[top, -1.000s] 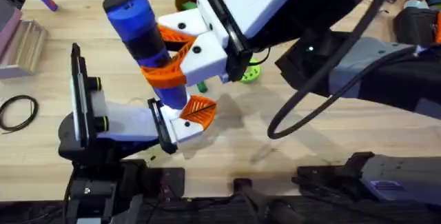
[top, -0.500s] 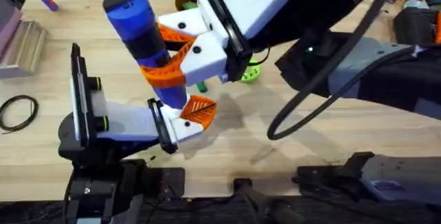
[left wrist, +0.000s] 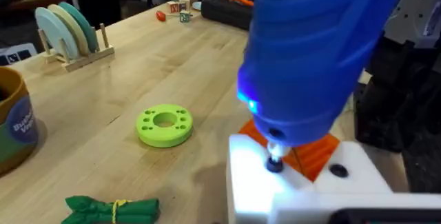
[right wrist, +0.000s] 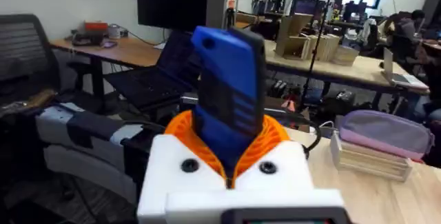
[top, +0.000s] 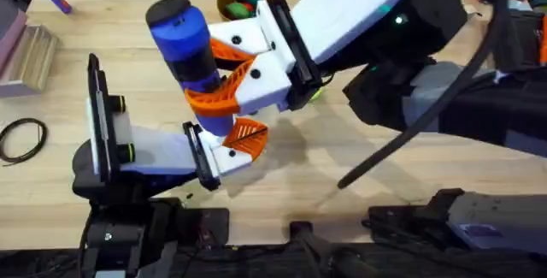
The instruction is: Pick up the gripper from the table and insert it into the empty holder that is missing its gripper. Then pick up a screw, insert it into the mounting hole, and use the screwdriver to tighten it. Finally, clean up the table by picking up the vegetable and placing it into the bucket.
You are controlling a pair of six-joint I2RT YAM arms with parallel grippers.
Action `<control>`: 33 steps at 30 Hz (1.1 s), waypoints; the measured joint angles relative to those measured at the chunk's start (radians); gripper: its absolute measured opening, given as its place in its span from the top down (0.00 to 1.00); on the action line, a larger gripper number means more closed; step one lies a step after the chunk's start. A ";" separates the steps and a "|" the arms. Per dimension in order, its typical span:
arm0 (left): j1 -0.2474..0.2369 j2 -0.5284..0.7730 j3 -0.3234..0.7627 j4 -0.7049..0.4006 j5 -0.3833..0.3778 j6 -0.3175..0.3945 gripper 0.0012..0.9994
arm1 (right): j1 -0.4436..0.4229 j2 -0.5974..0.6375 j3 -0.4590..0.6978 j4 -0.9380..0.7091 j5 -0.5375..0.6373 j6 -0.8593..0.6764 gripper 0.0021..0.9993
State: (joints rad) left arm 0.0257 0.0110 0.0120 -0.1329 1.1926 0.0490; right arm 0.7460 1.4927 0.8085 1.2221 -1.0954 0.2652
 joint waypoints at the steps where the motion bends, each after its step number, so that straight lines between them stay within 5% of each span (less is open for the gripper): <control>1: 0.000 0.000 0.000 0.000 0.000 0.000 0.99 | 0.000 0.000 0.000 0.000 0.001 0.001 0.98; 19: 0.000 0.000 0.000 -0.001 0.005 0.001 0.99 | 0.000 0.002 0.007 -0.014 0.020 0.069 0.98; 33: 0.000 0.000 0.000 -0.001 0.009 0.004 0.99 | 0.000 0.040 0.250 -0.347 -0.031 0.016 0.98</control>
State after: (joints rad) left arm 0.0254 0.0109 0.0120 -0.1343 1.2011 0.0528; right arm 0.7456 1.5329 1.0590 0.8751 -1.1267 0.2814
